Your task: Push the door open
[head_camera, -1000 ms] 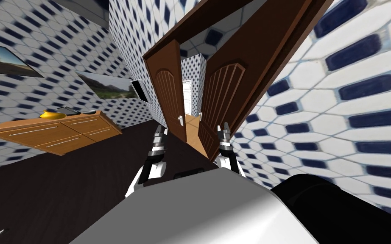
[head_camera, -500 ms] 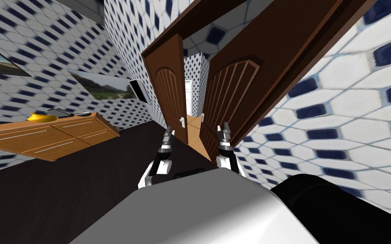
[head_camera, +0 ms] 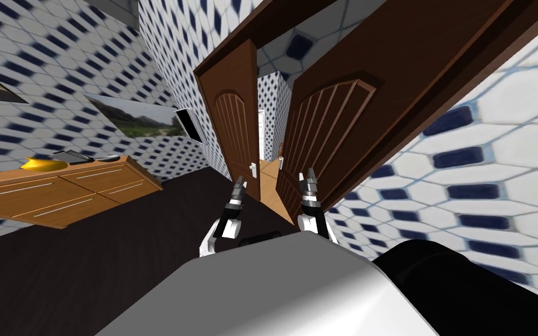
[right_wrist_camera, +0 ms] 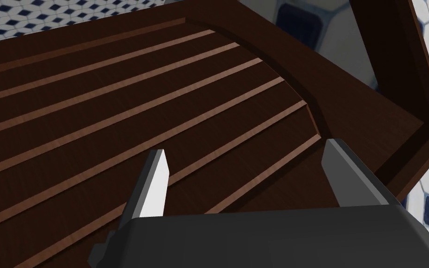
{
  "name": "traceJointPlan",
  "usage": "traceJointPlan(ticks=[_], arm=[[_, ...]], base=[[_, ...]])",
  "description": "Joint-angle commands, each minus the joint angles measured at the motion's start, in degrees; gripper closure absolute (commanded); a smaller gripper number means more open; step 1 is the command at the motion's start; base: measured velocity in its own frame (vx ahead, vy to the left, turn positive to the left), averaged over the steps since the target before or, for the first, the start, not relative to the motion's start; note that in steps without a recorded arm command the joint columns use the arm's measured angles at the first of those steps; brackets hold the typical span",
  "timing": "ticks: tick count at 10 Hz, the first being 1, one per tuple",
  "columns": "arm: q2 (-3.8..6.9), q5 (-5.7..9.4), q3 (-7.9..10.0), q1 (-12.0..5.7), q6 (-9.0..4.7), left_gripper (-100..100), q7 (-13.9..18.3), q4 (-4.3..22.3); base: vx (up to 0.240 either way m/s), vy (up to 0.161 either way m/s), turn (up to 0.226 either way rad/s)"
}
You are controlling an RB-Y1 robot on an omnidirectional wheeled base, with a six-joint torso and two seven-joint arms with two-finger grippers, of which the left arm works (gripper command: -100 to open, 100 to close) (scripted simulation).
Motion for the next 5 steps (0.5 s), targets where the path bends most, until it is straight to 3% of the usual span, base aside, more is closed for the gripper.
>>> traceJointPlan(ticks=[1,5], arm=[[0.09,-0.01,-1.1,-0.69,-0.2,-100,0.26,1.91],[0.14,0.0,-4.21,-3.34,0.5,-100,1.05,6.89]], base=[[0.099,0.065,-0.016],[0.109,0.096,-0.023]])
